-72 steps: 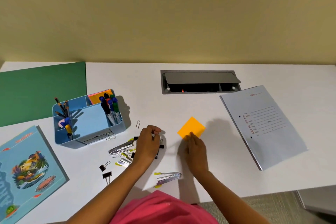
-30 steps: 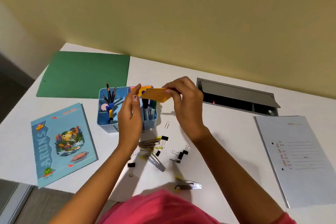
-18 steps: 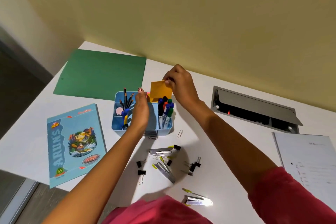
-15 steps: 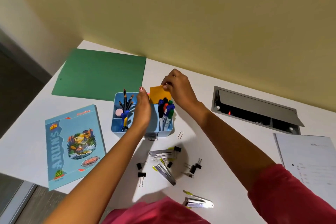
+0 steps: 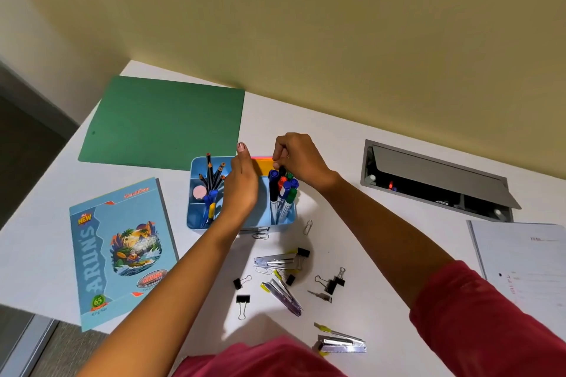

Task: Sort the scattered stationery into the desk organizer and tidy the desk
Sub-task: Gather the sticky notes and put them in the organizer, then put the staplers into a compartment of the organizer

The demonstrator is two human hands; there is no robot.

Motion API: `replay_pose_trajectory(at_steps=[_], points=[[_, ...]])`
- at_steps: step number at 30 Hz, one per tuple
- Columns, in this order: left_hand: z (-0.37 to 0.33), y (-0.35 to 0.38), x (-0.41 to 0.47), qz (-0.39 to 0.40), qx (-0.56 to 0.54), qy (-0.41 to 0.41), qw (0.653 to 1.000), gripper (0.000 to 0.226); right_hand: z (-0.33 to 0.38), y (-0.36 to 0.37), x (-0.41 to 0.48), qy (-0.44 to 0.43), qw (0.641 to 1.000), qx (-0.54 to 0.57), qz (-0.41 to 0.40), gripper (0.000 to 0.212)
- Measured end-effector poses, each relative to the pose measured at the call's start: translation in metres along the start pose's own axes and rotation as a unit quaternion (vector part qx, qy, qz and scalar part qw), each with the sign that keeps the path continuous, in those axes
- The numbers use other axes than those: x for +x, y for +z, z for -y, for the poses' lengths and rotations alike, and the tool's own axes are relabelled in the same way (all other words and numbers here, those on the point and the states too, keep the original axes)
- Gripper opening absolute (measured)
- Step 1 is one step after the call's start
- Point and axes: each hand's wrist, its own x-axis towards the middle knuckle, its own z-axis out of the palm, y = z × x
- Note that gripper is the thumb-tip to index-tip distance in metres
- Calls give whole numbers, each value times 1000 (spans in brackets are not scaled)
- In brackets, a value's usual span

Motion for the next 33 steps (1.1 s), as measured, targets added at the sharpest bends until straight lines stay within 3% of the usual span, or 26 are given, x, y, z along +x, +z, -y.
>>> replay_pose_trajectory(at_steps=[6, 12, 16, 19, 23, 29, 33], points=[[-6, -1, -11, -8, 35, 33, 999, 67, -6, 5, -4, 11, 998, 45, -41, 17], [-15, -17, -45, 0, 118, 183, 976, 40, -10, -1, -41, 63, 952, 165, -252, 12], [-13, -38, -72, -57, 55, 267, 960, 21, -11, 12, -95, 52, 921, 149, -357, 11], [-7, -63, -73, -173, 4, 272, 947, 17, -6, 34, -127, 185, 909, 175, -330, 13], [23, -86, -42, -274, 18, 224, 935, 14, 12, 63, -144, 311, 868, 334, -197, 27], [62, -99, 4, -167, 161, 155, 960, 25, 16, 76, -129, 346, 826, 406, -183, 23], [52, -104, 20, -111, 195, 180, 958, 30, 10, 66, -116, 369, 822, 402, -165, 26]])
